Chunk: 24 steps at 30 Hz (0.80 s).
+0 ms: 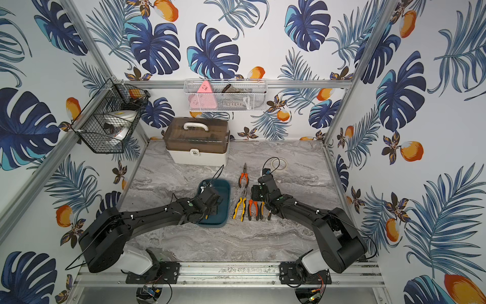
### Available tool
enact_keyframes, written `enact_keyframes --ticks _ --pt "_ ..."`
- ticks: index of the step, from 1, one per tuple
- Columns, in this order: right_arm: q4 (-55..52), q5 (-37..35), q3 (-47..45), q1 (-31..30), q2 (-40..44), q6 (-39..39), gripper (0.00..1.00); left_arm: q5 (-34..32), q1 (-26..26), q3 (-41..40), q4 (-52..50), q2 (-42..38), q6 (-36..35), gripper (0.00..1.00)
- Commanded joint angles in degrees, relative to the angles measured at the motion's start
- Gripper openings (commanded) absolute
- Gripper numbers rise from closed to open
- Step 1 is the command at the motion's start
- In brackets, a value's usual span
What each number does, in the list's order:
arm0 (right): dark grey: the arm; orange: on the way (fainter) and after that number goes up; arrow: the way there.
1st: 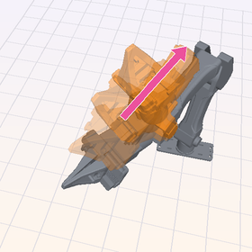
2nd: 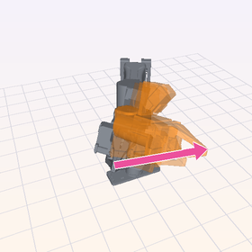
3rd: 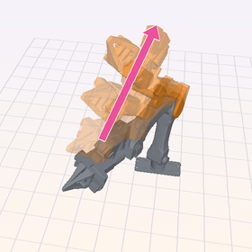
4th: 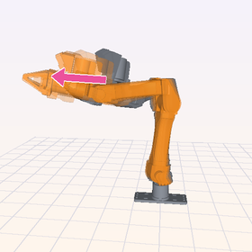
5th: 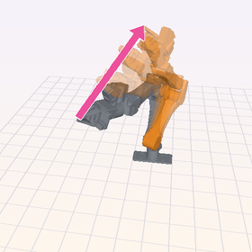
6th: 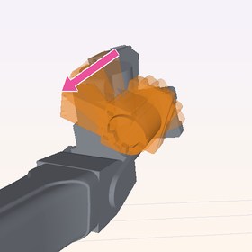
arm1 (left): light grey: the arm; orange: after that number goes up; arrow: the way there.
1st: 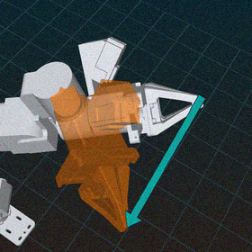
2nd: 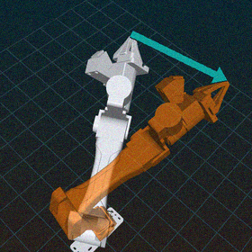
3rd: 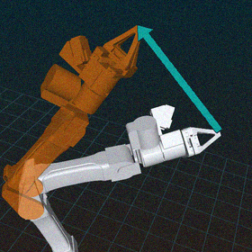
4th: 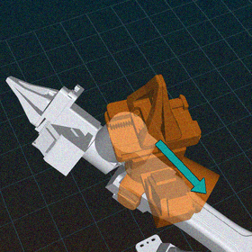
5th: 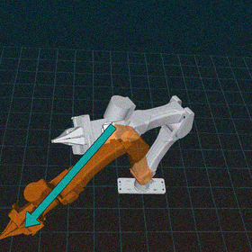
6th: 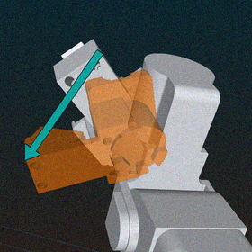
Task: Take the pliers out of the storage box
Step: Pick up the pliers from the storage box.
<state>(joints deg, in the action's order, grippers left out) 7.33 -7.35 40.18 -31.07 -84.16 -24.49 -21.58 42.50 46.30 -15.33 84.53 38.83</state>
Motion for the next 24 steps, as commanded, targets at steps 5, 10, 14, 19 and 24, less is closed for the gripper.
enact_keyframes --ticks 5,10,14,19,24 --pt "0.1 -0.48 0.04 0.31 -0.34 -0.69 0.55 -0.19 0.04 -1.12 9.07 -5.62 -9.11 0.0" --pt "0.94 -0.36 0.38 0.4 -1.25 -0.75 0.55 4.86 0.21 -7.51 19.5 -9.09 -13.77 0.0" --pt "1.71 -0.05 0.24 0.33 -1.88 -0.76 0.55 11.01 0.21 -13.67 26.66 -13.6 -14.71 0.0" --pt "3.26 4.24 -0.04 0.27 -0.69 -0.47 0.54 14.72 0.22 -15.11 29.91 -14.66 -15.63 0.0" --pt "5.69 13.49 -3.1 0.22 5.54 -6.15 0.55 15.18 0.29 -15.11 30.44 -15.1 -15.99 0.0"
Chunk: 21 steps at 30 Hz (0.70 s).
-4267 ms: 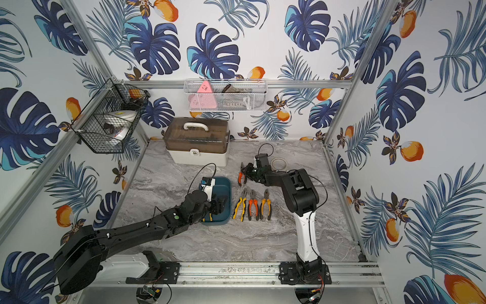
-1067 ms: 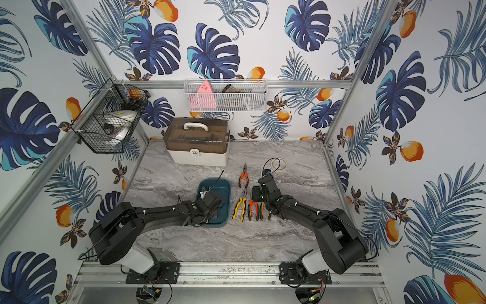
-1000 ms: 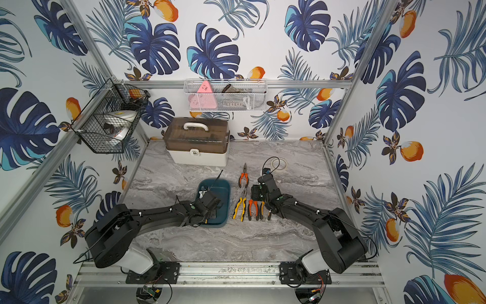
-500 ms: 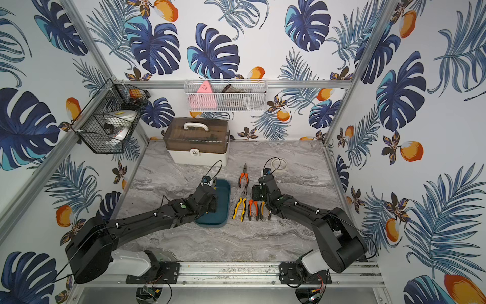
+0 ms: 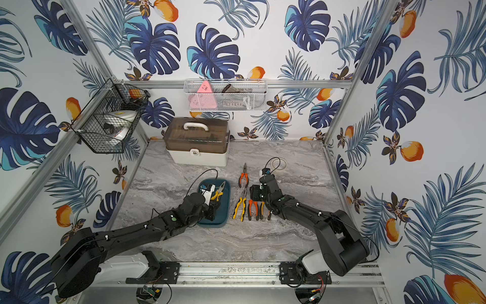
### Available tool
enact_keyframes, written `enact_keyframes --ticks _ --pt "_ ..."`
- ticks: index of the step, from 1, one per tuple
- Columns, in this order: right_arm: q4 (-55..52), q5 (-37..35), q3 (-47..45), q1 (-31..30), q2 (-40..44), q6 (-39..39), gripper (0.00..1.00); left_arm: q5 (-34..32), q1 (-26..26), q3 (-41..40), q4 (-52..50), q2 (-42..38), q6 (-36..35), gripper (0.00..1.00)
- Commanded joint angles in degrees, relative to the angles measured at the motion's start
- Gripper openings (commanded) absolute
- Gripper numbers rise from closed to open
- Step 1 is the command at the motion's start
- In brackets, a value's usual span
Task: Take the pliers out of the storage box
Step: Pick up the pliers from the storage box, then place the pliers at the center of the board.
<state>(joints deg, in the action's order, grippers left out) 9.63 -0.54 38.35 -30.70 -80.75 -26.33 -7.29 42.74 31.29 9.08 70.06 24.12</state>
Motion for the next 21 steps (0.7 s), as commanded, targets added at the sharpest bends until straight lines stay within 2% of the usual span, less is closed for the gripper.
enact_keyframes --ticks 1,4,7,10,15,21 --pt "6.38 9.38 -2.84 -0.34 3.29 -7.53 0.55 0.72 -0.01 -0.17 5.97 -0.63 -1.18 0.0" --pt "16.13 14.01 -7.32 -1.91 3.75 -17.6 0.61 1.14 -0.02 -0.09 5.48 -0.37 -0.86 0.0" --pt "25.8 15.44 -9.84 -6.57 1.14 -25.48 0.65 1.31 0.07 0.05 5.07 -0.69 -0.92 0.0" --pt "33.35 17.56 -8.66 -10.35 -3.34 -30.19 0.67 1.14 0.06 -0.55 5.3 -1.79 -0.84 0.0" --pt "34.46 14.24 -5.35 -14.59 -6.78 -29.94 0.67 0.81 0.06 -1.0 4.8 -3.07 -1.18 0.0" --pt "33.31 14.21 -1.38 -15.36 -10.45 -29.04 0.65 0.95 0.06 -1.74 5.33 -4.14 -1.35 0.0"
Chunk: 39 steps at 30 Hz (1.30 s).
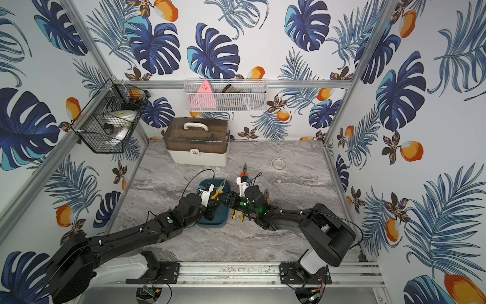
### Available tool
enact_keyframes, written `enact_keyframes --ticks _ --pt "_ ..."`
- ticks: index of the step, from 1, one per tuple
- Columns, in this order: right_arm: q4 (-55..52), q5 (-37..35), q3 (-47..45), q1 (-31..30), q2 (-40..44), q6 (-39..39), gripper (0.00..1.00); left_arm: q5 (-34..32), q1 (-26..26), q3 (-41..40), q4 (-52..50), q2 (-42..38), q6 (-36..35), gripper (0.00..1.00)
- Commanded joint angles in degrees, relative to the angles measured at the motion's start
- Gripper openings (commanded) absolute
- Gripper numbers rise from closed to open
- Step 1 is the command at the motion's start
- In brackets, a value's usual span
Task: Take the pliers out of the storage box
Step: Place the pliers at the center of the board.
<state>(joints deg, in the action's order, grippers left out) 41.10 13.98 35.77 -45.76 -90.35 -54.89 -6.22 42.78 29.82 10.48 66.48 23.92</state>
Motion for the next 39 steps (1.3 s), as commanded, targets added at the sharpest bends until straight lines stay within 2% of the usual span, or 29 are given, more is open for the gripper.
enact_keyframes --ticks 1,11,15,19,26,29,32,36,39 --pt "1.55 -0.59 1.63 -0.45 -1.22 -0.49 0.64 -0.2 -0.03 -0.22 3.79 -0.5 -1.13 0.0" --pt "-1.07 -0.45 6.96 -1.6 -4.02 0.66 0.48 1.93 0.02 -0.11 5.17 0.97 -0.98 0.0" --pt "-0.56 -0.91 7.17 -2.21 -4.64 0.23 0.41 1.56 0.02 -0.29 5.33 0.58 -0.87 0.0" --pt "-0.44 -0.97 7.21 -2.53 -4.71 0.53 0.37 1.87 0.03 -0.12 5.22 1.05 -0.76 0.0" --pt "-1.73 -0.88 8.56 -2.66 -5.19 1.95 0.15 0.8 0.03 -0.42 4.83 0.22 -0.3 0.0" --pt "-3.49 -0.36 9.87 -2.86 -5.01 3.55 0.07 -1.76 0.03 -1.08 4.38 -1.31 0.44 0.1" --pt "-5.38 -0.24 11.04 -3.1 -4.47 5.0 0.01 -4.51 0.02 -1.69 3.73 -3.12 1.09 0.25" --pt "-7.52 -1.33 11.58 -3.2 -3.29 6.42 0.0 -10.22 0.07 -1.87 0.92 -5.24 2.56 0.45" --pt "-9.67 -2.68 12.04 -3.2 -2.44 7.59 0.0 -12.97 0.02 -2.0 -0.6 -6.8 3.21 0.52"
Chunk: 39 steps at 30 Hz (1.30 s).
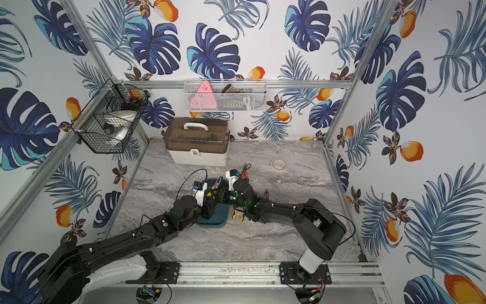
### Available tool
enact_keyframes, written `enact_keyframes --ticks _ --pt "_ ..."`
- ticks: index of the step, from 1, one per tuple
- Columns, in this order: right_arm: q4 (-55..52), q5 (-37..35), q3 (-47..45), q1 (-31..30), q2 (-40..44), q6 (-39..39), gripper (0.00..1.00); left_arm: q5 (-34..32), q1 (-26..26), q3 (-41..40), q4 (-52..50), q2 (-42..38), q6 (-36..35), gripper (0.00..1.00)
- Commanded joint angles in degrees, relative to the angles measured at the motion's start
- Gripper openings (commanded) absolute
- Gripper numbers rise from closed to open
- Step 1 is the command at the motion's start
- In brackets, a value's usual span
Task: Take the pliers out of the storage box
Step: Place the pliers at the center of the board.
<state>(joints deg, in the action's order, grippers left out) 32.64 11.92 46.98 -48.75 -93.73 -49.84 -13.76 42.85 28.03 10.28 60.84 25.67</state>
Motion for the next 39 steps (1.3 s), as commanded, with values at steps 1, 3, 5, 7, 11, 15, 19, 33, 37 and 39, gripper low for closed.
enact_keyframes --ticks 1,3,5,7,11,15,19,33,37,39 --pt "-1.64 -1.49 0.81 -0.23 1.32 3.0 0.0 -5.96 -0.05 -0.41 -0.52 -1.62 1.49 0.56" --pt "-3.38 -2.98 0.55 -0.13 2.62 4.08 0.0 -7.78 -0.02 -0.92 -0.73 -2.68 1.41 0.61" --pt "-6.26 -6.03 0.49 0.09 4.33 5.43 0.0 -9.03 -0.04 -0.62 -1.69 -3.39 1.22 0.62" --pt "-9.0 -7.41 0.99 0.7 5.91 6.55 0.0 -9.54 -0.05 -0.55 -2.21 -3.63 1.14 0.63" --pt "-12.25 -8.0 1.4 2.23 8.1 7.82 0.0 -8.39 0.0 -0.22 -1.67 -2.55 1.22 0.63" --pt "-19.0 -7.41 2.42 5.89 10.55 8.66 0.0 -8.52 -0.03 0.66 -2.44 -1.27 1.51 0.63" --pt "-33.73 -0.79 7.95 15.31 12.22 12.94 0.0 -8.62 -0.03 0.53 -2.51 -1.16 1.66 0.63" --pt "-67.53 2.85 35.64 31.34 -5.84 30.49 0.0 -7.34 -0.04 1.08 -2.78 0.11 1.79 0.62" --pt "-69.14 0.83 42.24 31.56 -12.3 31.1 0.0 -7.76 -0.04 0.86 -2.75 0.07 1.66 0.62" --pt "-71.39 0.63 46.36 31.53 -16.27 31.59 0.0 -7.83 0.0 1.06 -2.99 0.37 1.66 0.62"
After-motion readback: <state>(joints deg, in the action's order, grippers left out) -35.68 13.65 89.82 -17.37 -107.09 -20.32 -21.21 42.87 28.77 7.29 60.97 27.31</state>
